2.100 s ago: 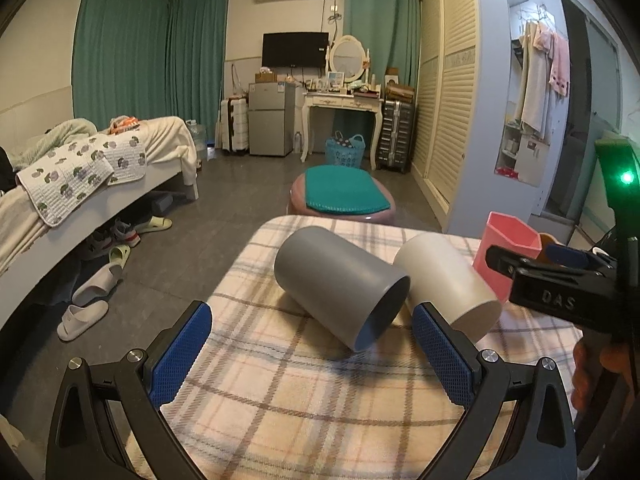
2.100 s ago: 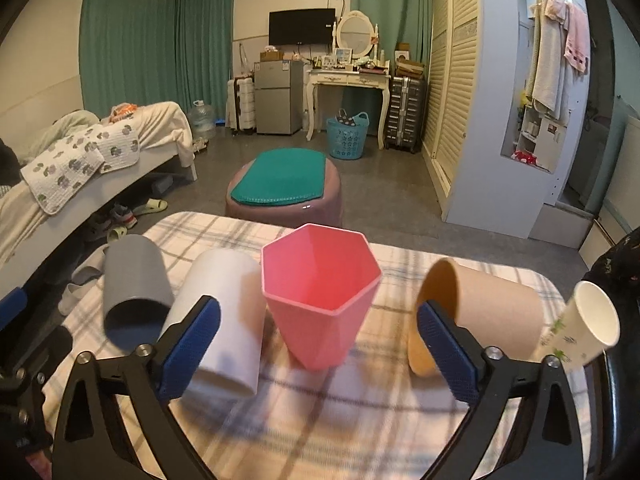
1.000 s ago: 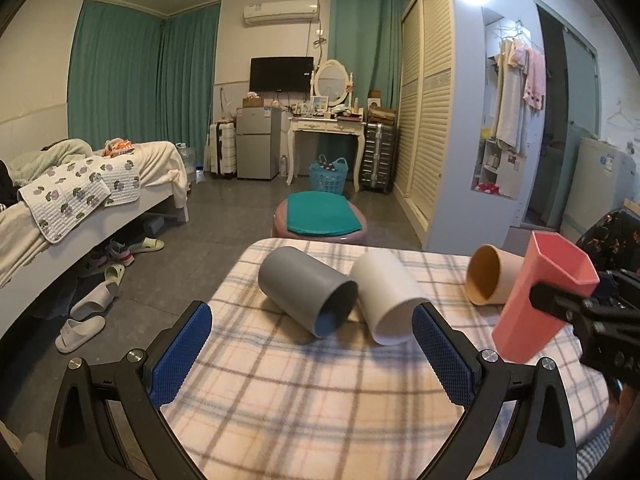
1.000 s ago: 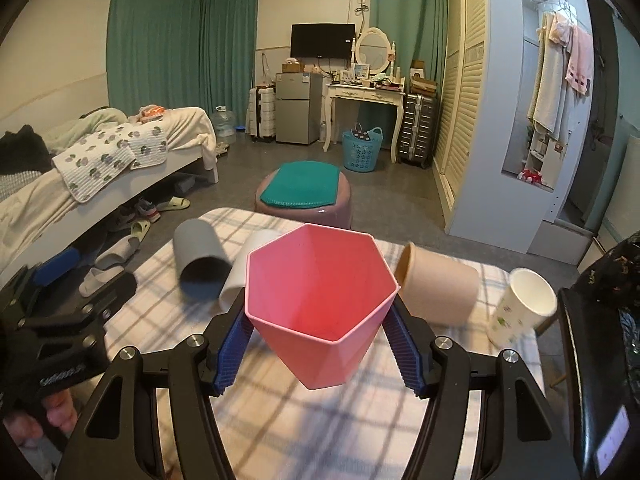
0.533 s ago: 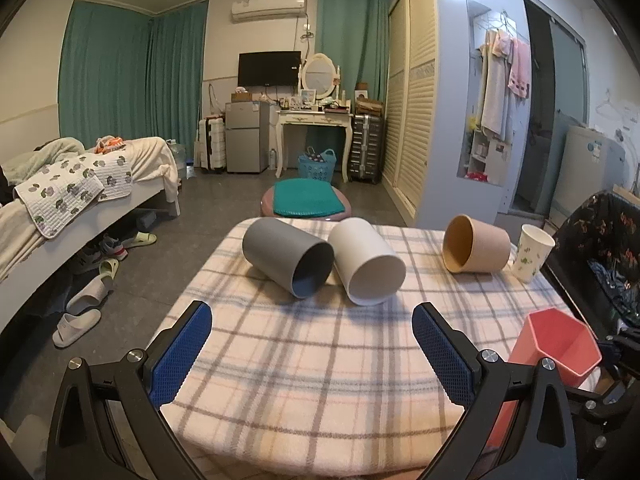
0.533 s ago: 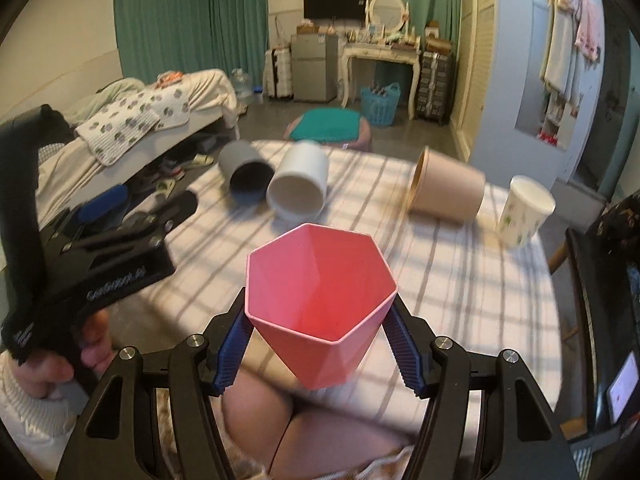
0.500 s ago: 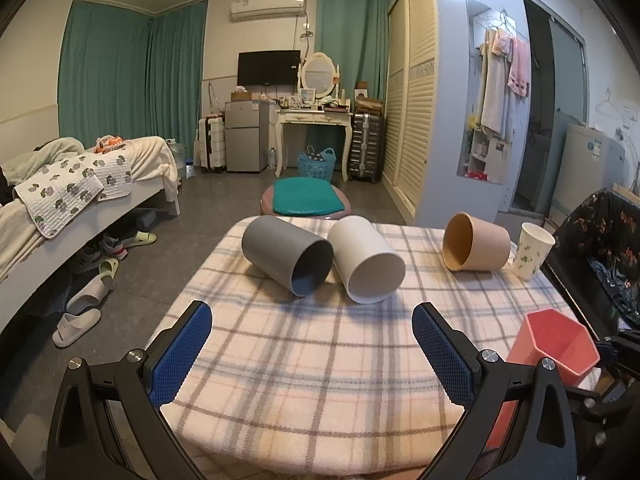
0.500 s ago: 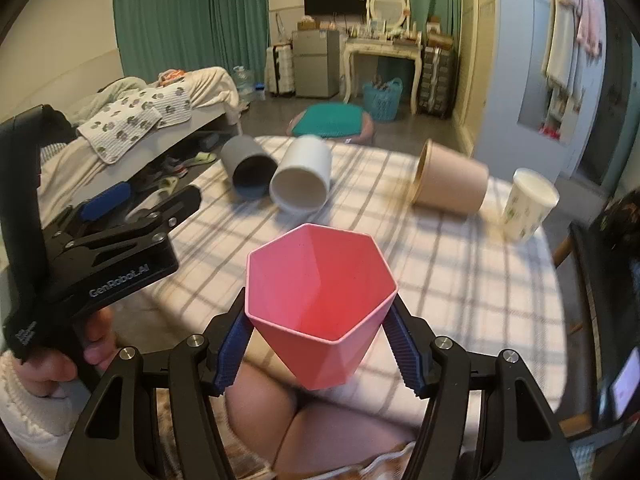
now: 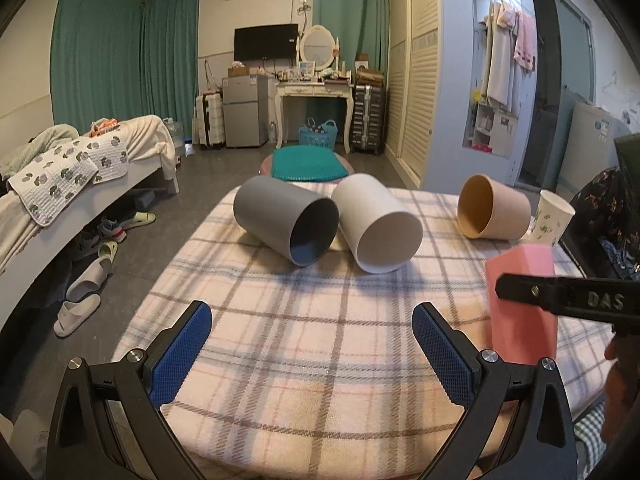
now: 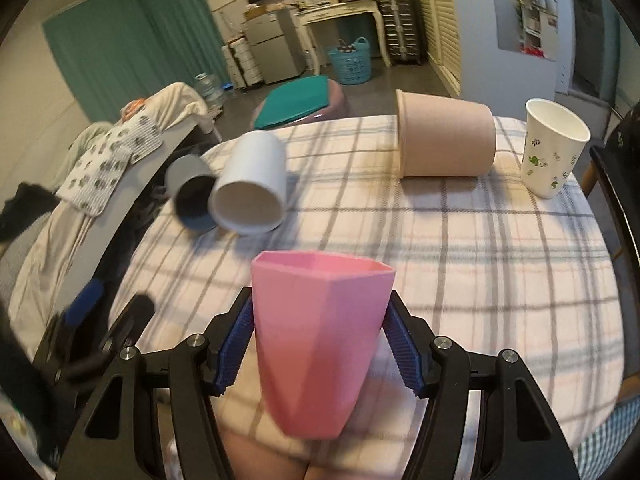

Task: Flip cup upside down
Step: 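Lift the pink cup with the right tool and tilt it over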

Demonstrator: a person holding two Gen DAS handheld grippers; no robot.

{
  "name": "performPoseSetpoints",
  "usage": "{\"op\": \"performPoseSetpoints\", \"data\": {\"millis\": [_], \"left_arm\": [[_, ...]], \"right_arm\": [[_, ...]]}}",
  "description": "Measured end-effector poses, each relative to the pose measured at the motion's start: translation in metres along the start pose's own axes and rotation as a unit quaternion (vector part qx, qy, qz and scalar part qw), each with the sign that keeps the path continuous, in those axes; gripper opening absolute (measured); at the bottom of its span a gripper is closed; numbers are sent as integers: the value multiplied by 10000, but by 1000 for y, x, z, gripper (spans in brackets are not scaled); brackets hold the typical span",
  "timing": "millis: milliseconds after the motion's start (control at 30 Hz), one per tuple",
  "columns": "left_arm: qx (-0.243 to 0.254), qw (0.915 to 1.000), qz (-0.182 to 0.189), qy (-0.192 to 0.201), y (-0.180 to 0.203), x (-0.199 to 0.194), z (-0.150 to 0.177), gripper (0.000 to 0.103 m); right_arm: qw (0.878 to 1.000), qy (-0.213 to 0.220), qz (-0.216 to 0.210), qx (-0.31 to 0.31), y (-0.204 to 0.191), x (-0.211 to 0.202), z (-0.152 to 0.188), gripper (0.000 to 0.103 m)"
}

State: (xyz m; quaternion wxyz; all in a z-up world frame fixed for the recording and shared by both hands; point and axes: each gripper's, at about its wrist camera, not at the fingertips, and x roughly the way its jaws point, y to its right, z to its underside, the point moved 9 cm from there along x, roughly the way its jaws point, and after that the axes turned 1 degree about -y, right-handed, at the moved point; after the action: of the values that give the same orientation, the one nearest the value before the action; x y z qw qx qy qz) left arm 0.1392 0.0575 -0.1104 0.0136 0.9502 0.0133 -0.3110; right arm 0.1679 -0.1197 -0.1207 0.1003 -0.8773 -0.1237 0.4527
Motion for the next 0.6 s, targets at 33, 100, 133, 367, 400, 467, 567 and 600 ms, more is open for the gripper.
{"op": "performPoseSetpoints", "data": {"millis": [33, 100, 133, 367, 400, 467, 567, 600], "left_arm": [[16, 10000, -3, -26, 0, 2, 1, 103], [46, 10000, -10, -79, 1, 5, 2, 103], [52, 9999, -17, -99, 1, 6, 2, 103], [14, 9999, 5, -145, 6, 4, 2, 103], [30, 9999, -8, -135, 7, 3, 1, 103], [77, 9999, -33, -92, 9, -2, -2, 103], [162, 9999, -25, -3, 19, -13, -9, 103], [174, 9998, -11, 21, 22, -15, -11, 103]], "right_arm": [[10000, 18, 61, 7, 2, 4, -2, 62], [9999, 37, 113, -20, 2, 11, -3, 62], [9999, 31, 121, -28, 3, 15, -2, 62], [9985, 93, 364, -394, -3, 27, -2, 65], [9982, 120, 402, -427, -3, 25, -2, 70], [9981, 267, 336, -445, -3, 16, -5, 76], [9968, 526, 387, -466, 3, -3, -12, 87], [9957, 633, 439, -507, 5, -11, -15, 87]]}}
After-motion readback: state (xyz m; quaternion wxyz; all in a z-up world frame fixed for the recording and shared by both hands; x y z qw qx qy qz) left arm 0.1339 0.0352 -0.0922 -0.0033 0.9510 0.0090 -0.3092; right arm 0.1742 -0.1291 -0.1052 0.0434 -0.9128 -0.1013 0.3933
